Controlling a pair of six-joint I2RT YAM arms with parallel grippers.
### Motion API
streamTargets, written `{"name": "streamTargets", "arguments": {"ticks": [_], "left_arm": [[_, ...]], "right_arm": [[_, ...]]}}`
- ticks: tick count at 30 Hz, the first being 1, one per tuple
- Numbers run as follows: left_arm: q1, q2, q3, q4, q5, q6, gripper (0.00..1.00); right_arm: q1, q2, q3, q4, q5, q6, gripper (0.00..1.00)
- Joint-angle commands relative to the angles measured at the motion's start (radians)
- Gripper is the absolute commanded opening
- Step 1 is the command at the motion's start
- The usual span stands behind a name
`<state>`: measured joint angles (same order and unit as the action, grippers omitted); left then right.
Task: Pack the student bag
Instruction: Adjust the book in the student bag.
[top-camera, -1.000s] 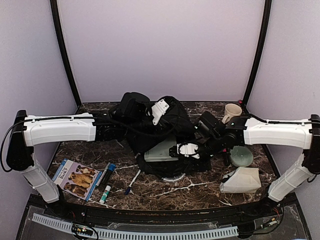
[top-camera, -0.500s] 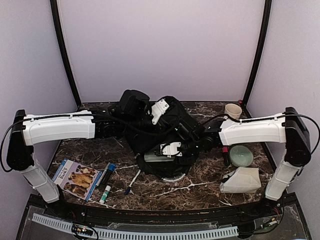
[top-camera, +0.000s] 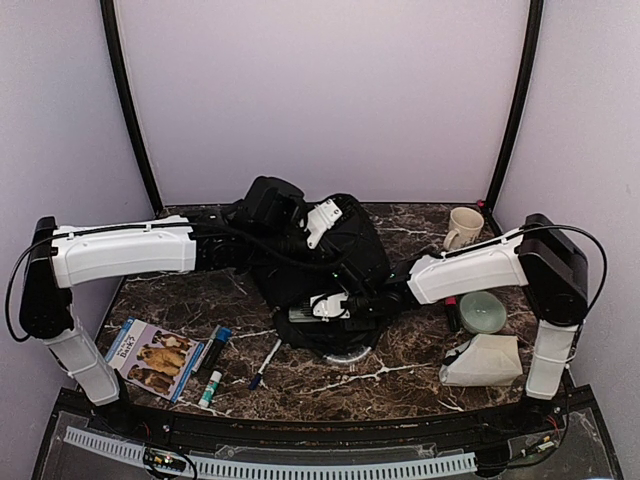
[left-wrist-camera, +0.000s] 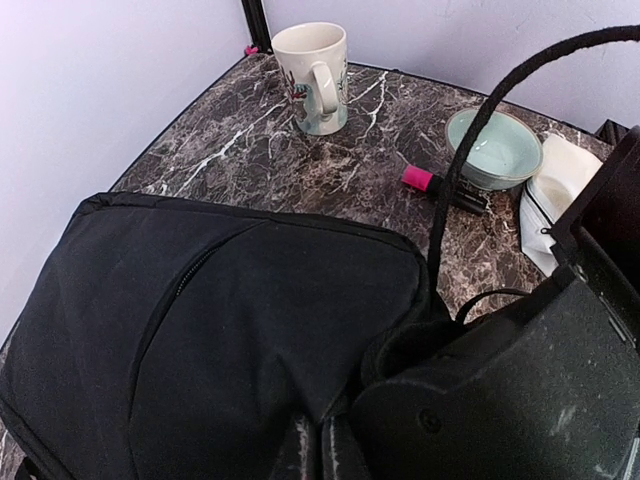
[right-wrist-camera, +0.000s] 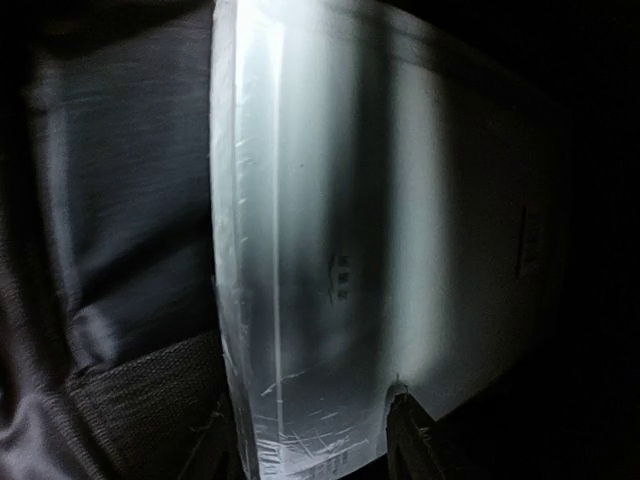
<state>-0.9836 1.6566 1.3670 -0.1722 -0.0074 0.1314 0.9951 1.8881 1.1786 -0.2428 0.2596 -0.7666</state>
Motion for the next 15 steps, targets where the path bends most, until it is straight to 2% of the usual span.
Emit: {"name": "streamTargets", "arguments": {"ticks": [1,6,15], "left_arm": [[-0.015,-0.005,0.073,0.021,0.132,0.015,0.00],[-0.018,0.005,0.088,0.010,0.152,0.022,0.00],[-0.027,0.028,0.117,-0.007,0.173,0.022,0.00]], "right_arm": [[-0.008,0.036,0.026,0.216,0.162,-0.024,0.50],[-0.045,0.069,0.038,0.322,0.222,-0.031,0.46],[-0.067,0.163,-0.016,0.619,0.339,-0.081,0.44]]}}
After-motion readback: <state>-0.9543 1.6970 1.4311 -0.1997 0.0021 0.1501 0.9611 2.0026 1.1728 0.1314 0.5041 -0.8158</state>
